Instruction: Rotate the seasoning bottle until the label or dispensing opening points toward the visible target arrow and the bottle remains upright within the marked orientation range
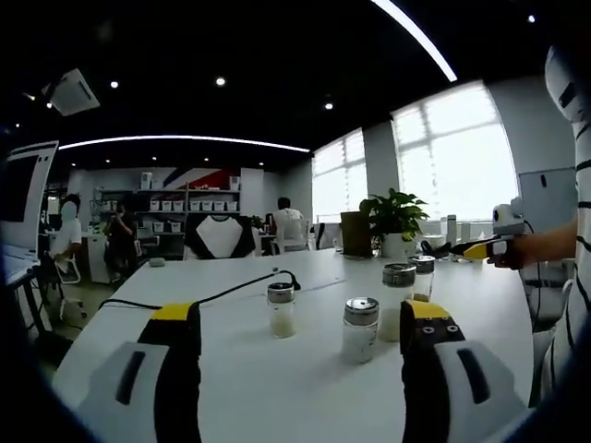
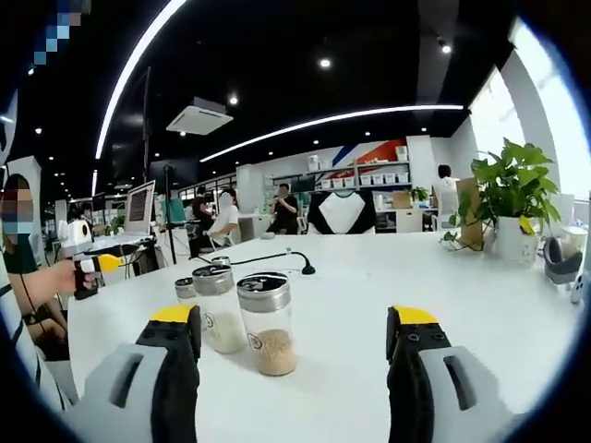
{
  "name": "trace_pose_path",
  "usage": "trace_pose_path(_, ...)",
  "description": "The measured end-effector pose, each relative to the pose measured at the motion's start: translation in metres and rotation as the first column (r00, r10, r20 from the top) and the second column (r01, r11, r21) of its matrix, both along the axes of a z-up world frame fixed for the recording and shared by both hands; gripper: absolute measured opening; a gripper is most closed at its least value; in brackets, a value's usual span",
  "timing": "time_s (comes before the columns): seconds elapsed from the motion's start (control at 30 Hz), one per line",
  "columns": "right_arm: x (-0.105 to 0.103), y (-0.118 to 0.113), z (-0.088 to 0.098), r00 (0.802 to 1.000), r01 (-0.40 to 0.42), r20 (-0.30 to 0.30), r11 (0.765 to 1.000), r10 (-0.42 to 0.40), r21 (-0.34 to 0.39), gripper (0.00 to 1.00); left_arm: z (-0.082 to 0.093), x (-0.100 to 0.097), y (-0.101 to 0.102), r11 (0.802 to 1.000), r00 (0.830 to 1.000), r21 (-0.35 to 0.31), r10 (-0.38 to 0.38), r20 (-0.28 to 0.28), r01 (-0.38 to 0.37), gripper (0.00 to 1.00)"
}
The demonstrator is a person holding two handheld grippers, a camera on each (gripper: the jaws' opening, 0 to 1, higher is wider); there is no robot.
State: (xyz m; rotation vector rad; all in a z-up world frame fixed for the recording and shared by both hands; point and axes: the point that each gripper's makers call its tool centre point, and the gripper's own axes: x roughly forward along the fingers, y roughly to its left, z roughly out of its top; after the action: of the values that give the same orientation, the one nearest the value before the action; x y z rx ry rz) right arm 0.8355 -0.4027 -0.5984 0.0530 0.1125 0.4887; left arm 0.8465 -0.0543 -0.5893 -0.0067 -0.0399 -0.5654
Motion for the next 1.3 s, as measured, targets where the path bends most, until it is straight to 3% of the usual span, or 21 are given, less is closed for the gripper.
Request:
trace_pose_path(0.5, 0.000, 0.000, -0.003, 1.000, -0.016, 0.001, 1.000, 0.016, -0.008, 0.83, -0.005, 0.019, -0.006, 1.000, 1.000, 0.010, -0.017, -0.012, 0.017, 0.89)
trace_pose_path(0.67, 0.003, -0.001, -0.003, 1.000, -0.006, -0.002, 1.000, 0.006, -0.012, 0.88, -0.006, 0.024, -0.009, 1.000, 1.000, -0.002, -0.026, -0.011, 0.026, 0.92)
trace_pose_path(0.87, 0.003, 0.005, -0.008, 1.000, -0.028, -0.011, 0.999, 0.028, -0.039, 0.92, -0.010, 0.032, -0.017, 0.998, 0.999, 0.035, -0.046, -0.023, 0.047, 0.93)
trace_pose_path(1.1, 0.002, 0.004, -0.009, 1.000, -0.027, -0.006, 0.998, 0.027, -0.054, 0.92, -0.008, 0.056, -0.021, 0.999, 0.999, 0.015, -0.029, -0.042, 0.029, 0.89)
trace_pose_path(1.17, 0.002, 0.003, -0.008, 1.000, -0.024, -0.002, 0.998, 0.024, -0.056, 0.94, -0.006, 0.061, -0.023, 0.999, 0.998, -0.032, -0.038, -0.049, 0.037, 0.89)
trace_pose_path(1.3, 0.002, 0.001, -0.007, 1.000, -0.016, 0.013, 0.997, 0.017, -0.075, 0.99, -0.003, 0.072, -0.026, 0.998, 0.998, -0.043, -0.041, -0.046, 0.039, 0.89)
